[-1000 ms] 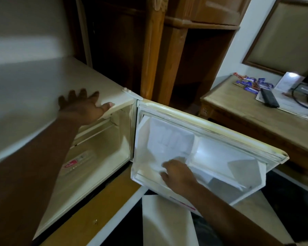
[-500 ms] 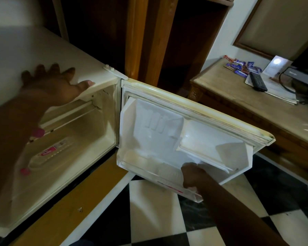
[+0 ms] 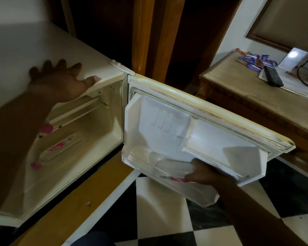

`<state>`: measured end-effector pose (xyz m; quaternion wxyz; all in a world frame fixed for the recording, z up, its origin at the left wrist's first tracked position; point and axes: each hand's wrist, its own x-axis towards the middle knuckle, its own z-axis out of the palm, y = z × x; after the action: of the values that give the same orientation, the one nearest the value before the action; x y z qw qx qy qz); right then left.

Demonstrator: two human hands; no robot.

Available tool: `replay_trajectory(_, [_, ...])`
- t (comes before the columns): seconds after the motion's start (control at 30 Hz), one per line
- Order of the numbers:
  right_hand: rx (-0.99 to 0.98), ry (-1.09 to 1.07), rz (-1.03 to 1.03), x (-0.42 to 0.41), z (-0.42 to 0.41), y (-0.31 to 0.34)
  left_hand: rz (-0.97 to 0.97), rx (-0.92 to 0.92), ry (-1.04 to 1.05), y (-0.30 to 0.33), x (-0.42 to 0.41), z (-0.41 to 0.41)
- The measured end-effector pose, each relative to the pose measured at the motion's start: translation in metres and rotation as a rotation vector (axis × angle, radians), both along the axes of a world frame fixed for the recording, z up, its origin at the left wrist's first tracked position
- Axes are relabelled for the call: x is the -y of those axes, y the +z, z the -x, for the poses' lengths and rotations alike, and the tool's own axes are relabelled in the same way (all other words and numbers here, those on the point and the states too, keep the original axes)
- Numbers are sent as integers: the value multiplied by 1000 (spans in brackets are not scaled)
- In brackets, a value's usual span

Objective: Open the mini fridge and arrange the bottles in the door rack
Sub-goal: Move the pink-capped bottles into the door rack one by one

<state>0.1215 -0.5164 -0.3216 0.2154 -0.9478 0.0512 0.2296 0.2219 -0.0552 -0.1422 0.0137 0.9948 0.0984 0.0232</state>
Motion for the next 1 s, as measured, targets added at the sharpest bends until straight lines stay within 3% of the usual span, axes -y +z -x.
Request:
replay_trajectory(0.13, [178, -167, -397, -37, 4, 6, -13, -14, 16, 6, 7, 7])
replay_trajectory(0.4, [578, -331, -695, -142, -5, -11, -1, -25, 35, 9, 13, 10])
replay_trajectory(0.57, [701, -144, -538, -185, -46, -2, 7, -16, 23, 8, 9, 9])
replay_trajectory(0.7, [742, -116, -420, -189, -56, -2, 12, -8, 17, 7, 7, 8])
replay_trajectory(0.87, [626, -91, -451, -185, -47, -1, 17, -6, 19, 6, 7, 8])
replay_trajectory(1.0, [592, -255, -555, -184, -24, -2, 11, -9, 12, 7, 7, 8])
